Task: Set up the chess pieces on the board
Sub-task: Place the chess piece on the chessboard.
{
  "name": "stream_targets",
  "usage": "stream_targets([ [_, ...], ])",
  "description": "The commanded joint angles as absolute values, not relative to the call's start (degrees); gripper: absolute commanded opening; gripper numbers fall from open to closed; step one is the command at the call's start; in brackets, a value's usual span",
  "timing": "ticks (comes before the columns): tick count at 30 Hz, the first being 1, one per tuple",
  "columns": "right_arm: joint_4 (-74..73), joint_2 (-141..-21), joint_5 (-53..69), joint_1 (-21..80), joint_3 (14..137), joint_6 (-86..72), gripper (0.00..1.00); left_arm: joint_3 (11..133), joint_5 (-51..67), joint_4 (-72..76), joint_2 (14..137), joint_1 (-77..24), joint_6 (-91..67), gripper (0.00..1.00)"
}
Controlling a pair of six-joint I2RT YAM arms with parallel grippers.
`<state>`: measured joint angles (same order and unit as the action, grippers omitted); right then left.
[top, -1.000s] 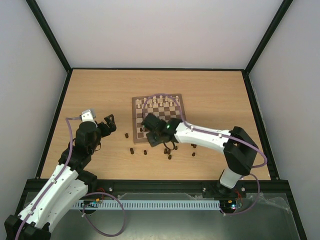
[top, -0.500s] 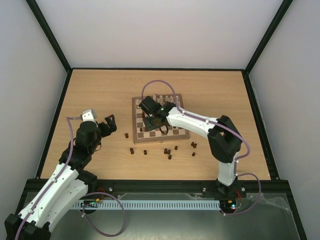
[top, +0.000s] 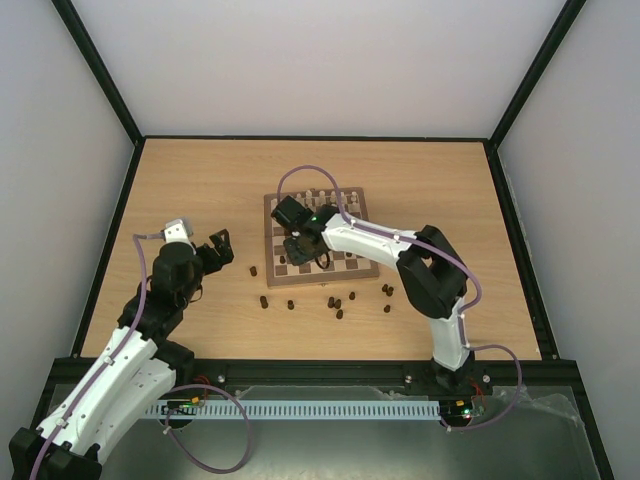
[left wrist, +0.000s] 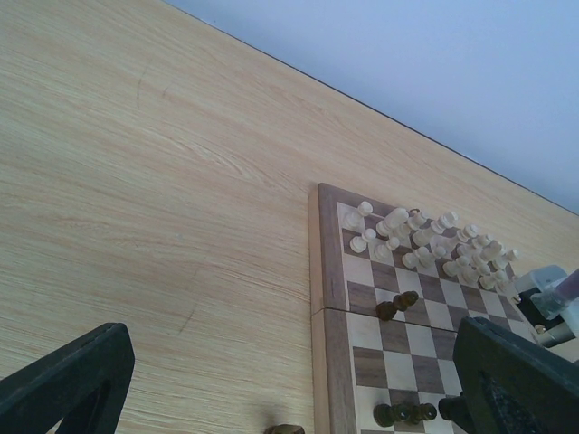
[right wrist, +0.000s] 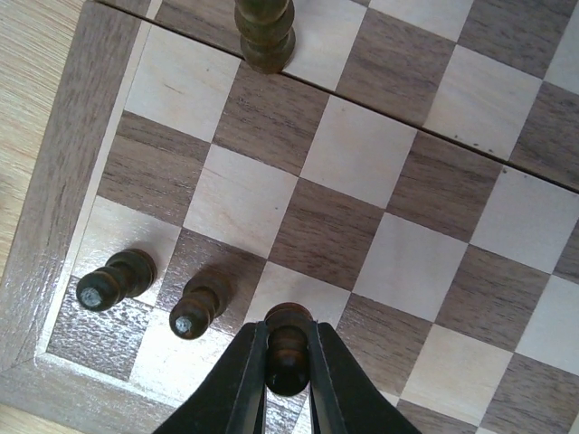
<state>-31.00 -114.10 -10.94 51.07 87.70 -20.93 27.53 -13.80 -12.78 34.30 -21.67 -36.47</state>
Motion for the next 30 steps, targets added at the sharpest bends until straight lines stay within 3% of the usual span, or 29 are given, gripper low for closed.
stream_targets([
  [1,-33.83,-116.41,-10.94,51.0,89.56,-20.21,0.13,27.11,-13.62,-12.51,34.19,-21.36,-36.5,0.99],
  [12,-33.84,-117.42,-10.99,50.94,89.34,-20.3,0.17,27.08,-13.63,-12.65,33.96,-21.36,-36.5,1.0],
  [20,-33.88,-114.14,-11.44,50.94,88.53,-20.28,0.28,27.25,-13.71,-12.92,33.34,-21.36,-36.46,1.0],
  [24,-33.62,-109.37,-13.54,50.94,86.64,-20.12,0.36,27.26,-13.45,-12.85,32.8,-21.36,-36.41,1.0],
  [30,-30.79,-96.43,-15.63,50.96,77.09,-21.19,0.62,27.19,-13.27,-12.74,33.72,-21.4,-36.34,1.0],
])
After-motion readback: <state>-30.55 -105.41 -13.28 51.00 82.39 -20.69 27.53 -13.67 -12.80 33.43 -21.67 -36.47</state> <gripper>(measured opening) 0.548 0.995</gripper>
